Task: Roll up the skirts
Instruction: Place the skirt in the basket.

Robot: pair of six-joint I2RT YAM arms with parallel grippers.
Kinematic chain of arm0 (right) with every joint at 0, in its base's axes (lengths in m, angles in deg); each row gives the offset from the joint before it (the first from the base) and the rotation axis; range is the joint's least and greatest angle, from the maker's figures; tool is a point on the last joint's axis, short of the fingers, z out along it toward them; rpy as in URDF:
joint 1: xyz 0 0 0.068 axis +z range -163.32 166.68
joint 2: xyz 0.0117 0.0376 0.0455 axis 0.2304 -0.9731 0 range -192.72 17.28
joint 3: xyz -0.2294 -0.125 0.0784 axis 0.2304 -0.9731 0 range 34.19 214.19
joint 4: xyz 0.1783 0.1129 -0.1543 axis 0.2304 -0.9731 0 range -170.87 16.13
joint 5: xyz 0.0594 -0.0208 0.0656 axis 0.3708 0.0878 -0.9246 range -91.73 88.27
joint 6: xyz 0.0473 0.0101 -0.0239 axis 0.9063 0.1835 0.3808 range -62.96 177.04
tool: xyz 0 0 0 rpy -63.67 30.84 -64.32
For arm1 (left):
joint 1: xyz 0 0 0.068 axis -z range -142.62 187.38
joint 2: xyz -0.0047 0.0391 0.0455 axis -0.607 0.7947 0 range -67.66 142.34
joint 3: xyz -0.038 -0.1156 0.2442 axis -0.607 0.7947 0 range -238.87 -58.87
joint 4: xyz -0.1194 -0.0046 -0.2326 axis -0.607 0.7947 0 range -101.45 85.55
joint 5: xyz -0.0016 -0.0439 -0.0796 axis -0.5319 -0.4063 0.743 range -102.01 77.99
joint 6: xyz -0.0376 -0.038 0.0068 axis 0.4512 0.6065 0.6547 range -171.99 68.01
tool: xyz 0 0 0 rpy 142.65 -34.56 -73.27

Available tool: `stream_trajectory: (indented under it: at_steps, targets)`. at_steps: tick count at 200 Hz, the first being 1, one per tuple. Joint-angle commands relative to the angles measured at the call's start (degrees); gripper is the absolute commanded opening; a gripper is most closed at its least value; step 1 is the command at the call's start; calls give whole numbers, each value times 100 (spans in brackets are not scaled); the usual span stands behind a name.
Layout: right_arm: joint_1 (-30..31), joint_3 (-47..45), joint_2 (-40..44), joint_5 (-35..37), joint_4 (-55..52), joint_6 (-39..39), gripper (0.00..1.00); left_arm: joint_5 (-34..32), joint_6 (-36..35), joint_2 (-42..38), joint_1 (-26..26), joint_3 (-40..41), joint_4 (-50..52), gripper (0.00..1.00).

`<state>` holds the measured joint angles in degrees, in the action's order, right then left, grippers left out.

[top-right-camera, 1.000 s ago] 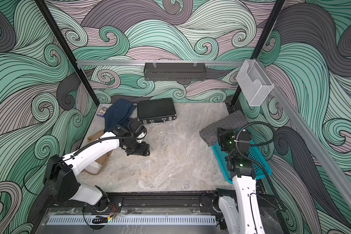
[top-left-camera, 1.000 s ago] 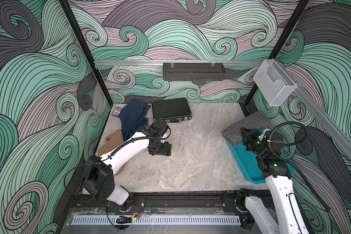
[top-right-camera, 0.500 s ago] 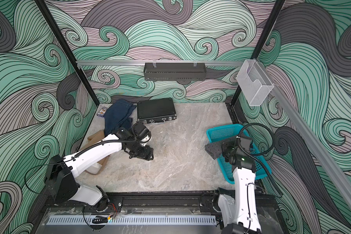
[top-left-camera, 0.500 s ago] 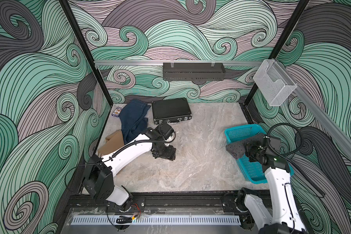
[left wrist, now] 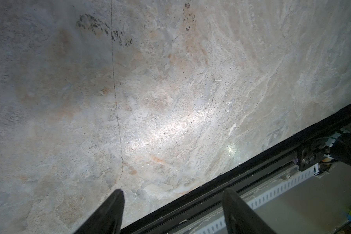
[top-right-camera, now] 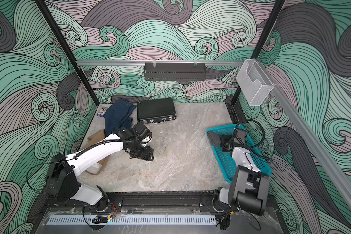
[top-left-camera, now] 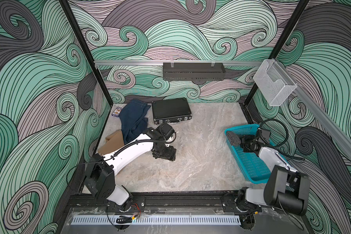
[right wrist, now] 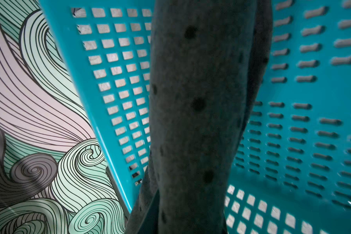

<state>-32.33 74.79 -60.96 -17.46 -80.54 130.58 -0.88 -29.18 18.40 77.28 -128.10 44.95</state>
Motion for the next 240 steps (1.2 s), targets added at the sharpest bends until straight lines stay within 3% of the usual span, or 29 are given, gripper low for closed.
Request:
stream_trajectory:
  at_steps: [1,45,81,114,144,164,183,240]
  targets:
    - [-42,0,-470,-66,889,-32,0,-84,-107,91,32,-203,237,77]
    - [21,247,-1509,-585,1779,-113,0,-246,-125,217,32,-250,297,77]
    - [72,626,-1897,-690,1712,-347,19,-329,-135,291,27,-275,319,77]
    - [8,860,-1698,-572,853,-1061,22,-382,-130,299,27,-275,325,77]
    - [-58,1236,-1462,-585,-246,-1882,35,-402,-143,321,27,-265,312,77]
    - [-148,1231,-1223,-564,-544,-1988,51,-393,-137,332,31,-259,317,77]
    - [-160,1269,-804,-225,-1010,-2251,76,-379,-144,360,29,-266,314,77]
    - [-471,801,338,-151,-1483,-2426,85,-452,-121,289,29,-274,313,77]
